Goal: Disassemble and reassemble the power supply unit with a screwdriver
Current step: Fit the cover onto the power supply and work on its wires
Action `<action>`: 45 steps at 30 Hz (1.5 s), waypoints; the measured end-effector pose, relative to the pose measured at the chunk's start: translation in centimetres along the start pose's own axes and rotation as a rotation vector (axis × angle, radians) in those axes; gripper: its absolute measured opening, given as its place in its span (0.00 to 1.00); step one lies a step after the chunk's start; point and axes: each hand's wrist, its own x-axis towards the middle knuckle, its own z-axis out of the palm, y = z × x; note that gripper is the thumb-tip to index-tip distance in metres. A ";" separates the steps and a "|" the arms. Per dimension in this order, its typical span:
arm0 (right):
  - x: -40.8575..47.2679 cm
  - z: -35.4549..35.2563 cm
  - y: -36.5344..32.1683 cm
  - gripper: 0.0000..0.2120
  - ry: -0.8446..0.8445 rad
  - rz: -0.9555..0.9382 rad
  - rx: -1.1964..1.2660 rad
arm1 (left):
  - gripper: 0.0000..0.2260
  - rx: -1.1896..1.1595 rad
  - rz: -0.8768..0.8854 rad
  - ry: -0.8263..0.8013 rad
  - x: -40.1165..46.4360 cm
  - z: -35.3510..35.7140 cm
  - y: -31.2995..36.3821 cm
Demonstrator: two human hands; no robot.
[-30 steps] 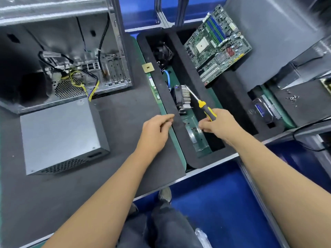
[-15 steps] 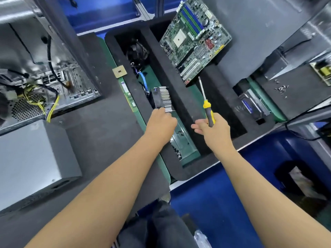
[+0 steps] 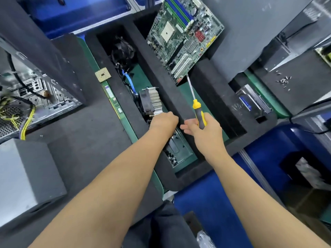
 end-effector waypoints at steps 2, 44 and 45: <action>0.0 -0.1 -0.2 0.08 -0.008 0.005 -0.008 | 0.14 -0.014 -0.016 -0.006 0.2 0.0 0.0; -8.2 6.7 -11.5 0.07 -0.364 -0.313 0.049 | 0.10 -2.304 -0.145 0.806 -24.3 -0.8 -11.6; -8.9 7.5 -12.3 0.09 -0.385 -0.326 0.095 | 0.08 -2.309 -0.145 0.869 -25.8 -0.6 -12.4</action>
